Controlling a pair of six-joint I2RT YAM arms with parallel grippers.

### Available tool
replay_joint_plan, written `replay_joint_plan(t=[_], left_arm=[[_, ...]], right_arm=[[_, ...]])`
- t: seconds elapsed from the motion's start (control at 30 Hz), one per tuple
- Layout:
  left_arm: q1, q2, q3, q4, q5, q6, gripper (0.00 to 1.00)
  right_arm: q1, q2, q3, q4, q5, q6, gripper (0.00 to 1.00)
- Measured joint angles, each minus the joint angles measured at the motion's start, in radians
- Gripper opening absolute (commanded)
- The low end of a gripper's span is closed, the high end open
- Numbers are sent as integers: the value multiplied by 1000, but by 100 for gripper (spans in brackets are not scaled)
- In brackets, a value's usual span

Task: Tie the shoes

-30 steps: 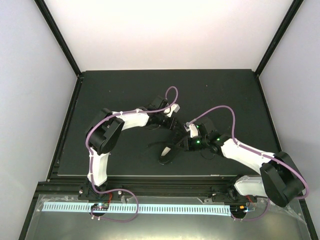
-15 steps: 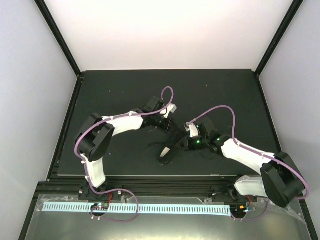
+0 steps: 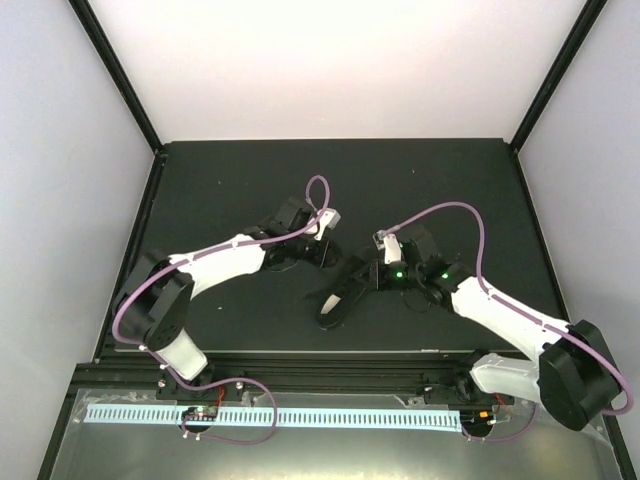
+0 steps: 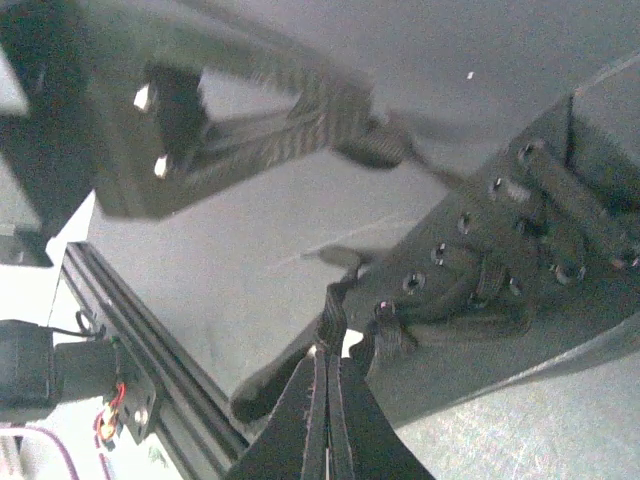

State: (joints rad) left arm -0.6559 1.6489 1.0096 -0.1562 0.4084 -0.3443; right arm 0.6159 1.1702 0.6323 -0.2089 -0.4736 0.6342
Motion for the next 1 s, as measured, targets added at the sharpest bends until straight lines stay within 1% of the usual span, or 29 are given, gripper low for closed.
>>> replay_joint_plan(t=[0.17,0.37,0.57,0.73,0.87,1.0], left_arm=[[0,-105,-72,-1,-19,1,2],[0,-226,-161,-16,-39,0,2],[-1,-379,-229,-80,-42,-36,2],[-29,-519,-295,-141,-37,-130,1],[-93,-606,-333,-153,-5,-235,2],[-177,-636,-340,-118,31,-342,2]], right_arm=[[0,17,52,-17,47,4,2],[0,64,76,-22,68,9,2],[0,101,99,-24,72,11,2],[0,112,130,-27,71,3,2],[0,126,146,-26,70,-3,2],[0,147,151,-27,64,-8,2]])
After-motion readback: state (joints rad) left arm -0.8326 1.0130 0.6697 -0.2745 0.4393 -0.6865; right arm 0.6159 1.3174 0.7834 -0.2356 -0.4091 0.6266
